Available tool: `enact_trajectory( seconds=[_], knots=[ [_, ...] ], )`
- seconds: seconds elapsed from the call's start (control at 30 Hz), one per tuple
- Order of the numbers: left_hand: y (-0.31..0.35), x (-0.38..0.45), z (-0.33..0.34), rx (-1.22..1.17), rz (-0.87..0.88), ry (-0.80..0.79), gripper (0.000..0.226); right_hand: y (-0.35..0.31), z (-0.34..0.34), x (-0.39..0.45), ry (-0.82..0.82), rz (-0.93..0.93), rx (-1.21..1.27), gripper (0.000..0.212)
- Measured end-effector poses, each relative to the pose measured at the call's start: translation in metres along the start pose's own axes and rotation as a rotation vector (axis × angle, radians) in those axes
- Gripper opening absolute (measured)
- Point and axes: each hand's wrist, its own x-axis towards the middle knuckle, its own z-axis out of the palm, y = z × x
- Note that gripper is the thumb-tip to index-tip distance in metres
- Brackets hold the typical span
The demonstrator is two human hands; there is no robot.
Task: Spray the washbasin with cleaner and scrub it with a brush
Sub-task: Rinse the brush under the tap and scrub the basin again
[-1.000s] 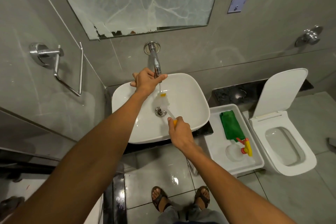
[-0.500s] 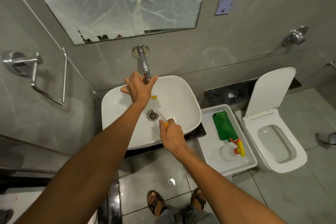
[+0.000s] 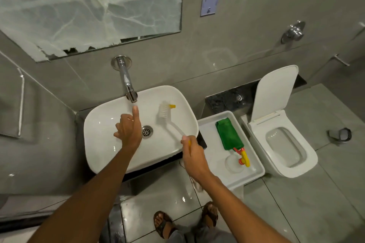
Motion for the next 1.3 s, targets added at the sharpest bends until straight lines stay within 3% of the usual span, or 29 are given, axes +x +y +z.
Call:
enact_trajectory(
  seconds=[0.1, 0.3, 0.4, 0.5, 0.63, 0.9, 1.3],
  knots=[
    [-0.002, -0.019, 0.029, 0.080, 0.026, -0.039, 0.058, 0.035, -0.033, 0.007, 0.102, -0.012, -0.043, 0.038],
    [0.010, -0.061, 0.092, 0.111, 0.397, -0.216, 0.073, 0.111, -0.082, 0.021, 0.243, 0.069, -0.123, 0.042],
    [0.017, -0.074, 0.130, 0.216, 0.559, -0.284, 0.084, 0.149, -0.086, 0.028, 0.188, 0.144, -0.177, 0.046],
    [0.017, -0.084, 0.158, 0.334, 0.685, -0.354, 0.102, 0.186, -0.077, 0.038, 0.090, 0.264, -0.236, 0.029],
    [0.008, -0.087, 0.179, 0.534, 0.854, -0.281, 0.101, 0.215, -0.061, 0.056, 0.007, 0.337, -0.260, 0.027],
    [-0.005, -0.076, 0.195, 0.620, 0.844, -0.239, 0.090, 0.255, -0.026, 0.103, -0.020, 0.442, -0.266, 0.033],
    [0.000, -0.080, 0.191, 0.547, 0.823, -0.324, 0.090, 0.281, -0.011, 0.112, -0.045, 0.496, -0.265, 0.032]
  ],
)
